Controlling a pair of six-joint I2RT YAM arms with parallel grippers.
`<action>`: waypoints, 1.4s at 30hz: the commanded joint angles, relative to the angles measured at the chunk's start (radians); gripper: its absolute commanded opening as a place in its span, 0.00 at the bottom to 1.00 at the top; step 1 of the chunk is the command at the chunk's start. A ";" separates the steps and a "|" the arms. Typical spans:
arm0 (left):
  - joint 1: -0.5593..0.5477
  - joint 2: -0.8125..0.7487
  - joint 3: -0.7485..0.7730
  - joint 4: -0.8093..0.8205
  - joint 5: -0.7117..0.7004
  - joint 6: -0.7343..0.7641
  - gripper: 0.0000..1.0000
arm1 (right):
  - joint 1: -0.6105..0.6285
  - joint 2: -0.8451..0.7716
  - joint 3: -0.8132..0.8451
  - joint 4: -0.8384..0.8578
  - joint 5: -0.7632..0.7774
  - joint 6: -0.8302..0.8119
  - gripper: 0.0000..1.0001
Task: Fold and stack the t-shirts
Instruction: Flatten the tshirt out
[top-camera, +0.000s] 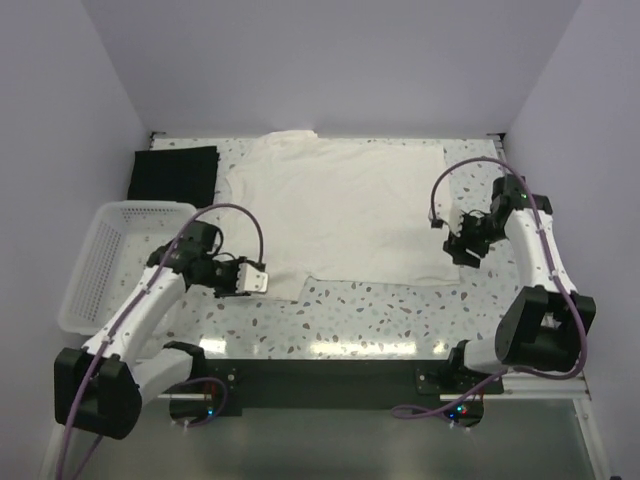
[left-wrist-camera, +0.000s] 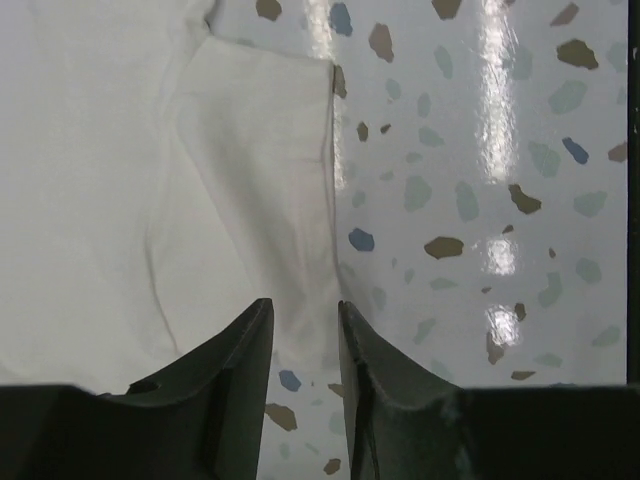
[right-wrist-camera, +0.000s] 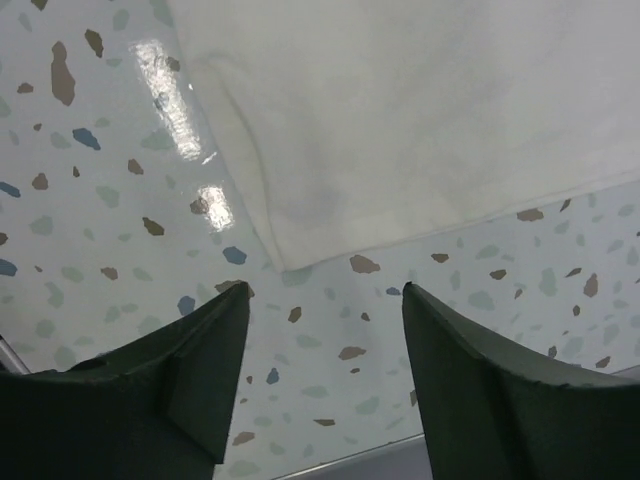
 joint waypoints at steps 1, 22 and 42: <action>-0.175 0.053 0.054 0.230 -0.049 -0.359 0.34 | 0.003 0.038 0.100 -0.054 -0.085 0.180 0.62; -0.762 0.618 0.177 0.388 -0.242 -0.663 0.05 | 0.011 0.178 0.079 0.075 0.079 0.491 0.37; -0.539 0.789 0.651 0.575 -0.088 -0.936 0.31 | -0.193 0.268 0.129 -0.006 0.124 0.701 0.39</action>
